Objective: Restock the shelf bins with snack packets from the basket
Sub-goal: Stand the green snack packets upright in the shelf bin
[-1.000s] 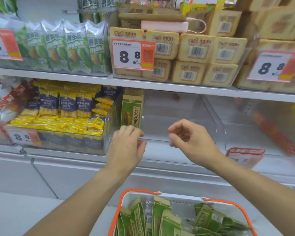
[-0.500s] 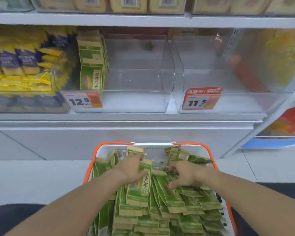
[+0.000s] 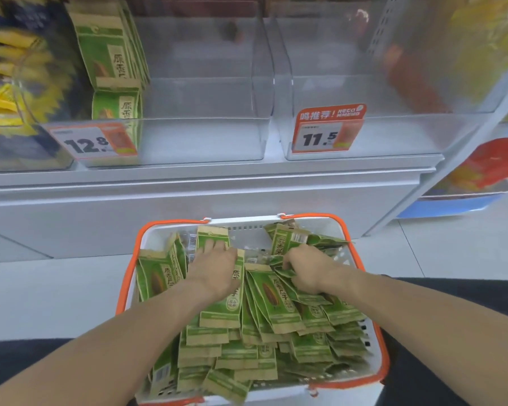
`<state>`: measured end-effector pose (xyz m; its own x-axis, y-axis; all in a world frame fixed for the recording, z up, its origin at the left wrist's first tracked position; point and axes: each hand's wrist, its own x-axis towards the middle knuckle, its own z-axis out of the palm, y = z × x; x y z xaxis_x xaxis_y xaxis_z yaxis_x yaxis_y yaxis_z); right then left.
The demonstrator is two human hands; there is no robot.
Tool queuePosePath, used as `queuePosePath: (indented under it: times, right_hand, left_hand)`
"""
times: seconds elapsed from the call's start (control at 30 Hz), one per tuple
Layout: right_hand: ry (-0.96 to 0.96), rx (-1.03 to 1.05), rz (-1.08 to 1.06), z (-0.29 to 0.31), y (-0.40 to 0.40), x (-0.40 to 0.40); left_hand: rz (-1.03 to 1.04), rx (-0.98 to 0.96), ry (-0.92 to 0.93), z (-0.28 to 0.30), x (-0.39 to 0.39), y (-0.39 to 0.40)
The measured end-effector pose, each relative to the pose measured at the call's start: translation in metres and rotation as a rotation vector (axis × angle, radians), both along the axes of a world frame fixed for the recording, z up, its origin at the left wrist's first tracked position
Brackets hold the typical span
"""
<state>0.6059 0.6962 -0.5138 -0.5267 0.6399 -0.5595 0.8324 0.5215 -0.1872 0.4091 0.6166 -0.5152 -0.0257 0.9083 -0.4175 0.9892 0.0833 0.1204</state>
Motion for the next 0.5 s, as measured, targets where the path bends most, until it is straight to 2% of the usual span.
queuePosePath:
  times: [0.07,0.17,0.23,0.3,0.33,0.5]
  right_hand:
    - [0.074,0.012,-0.056,0.006,0.004,0.003]
    - [0.255,0.002,-0.159,0.026,0.003,0.003]
    - [0.337,-0.178,-0.214,0.035,-0.006,0.006]
    - [0.347,-0.431,-0.264,0.037,-0.019,0.010]
    - [0.334,-0.492,-0.270,0.034,-0.025,0.013]
    - [0.198,-0.248,-0.268,0.006,-0.028,0.031]
  left_hand:
    - [0.003,0.010,-0.105,0.002,0.005,0.003]
    - [0.120,-0.131,-0.307,0.005,0.016,0.010]
    - [0.241,-0.206,-0.401,0.001,0.024,0.014]
    - [0.362,-0.253,-0.474,-0.002,0.031,0.016]
    - [0.408,-0.265,-0.491,-0.005,0.033,0.017]
    - [0.570,-0.336,-0.601,0.001,0.036,0.025]
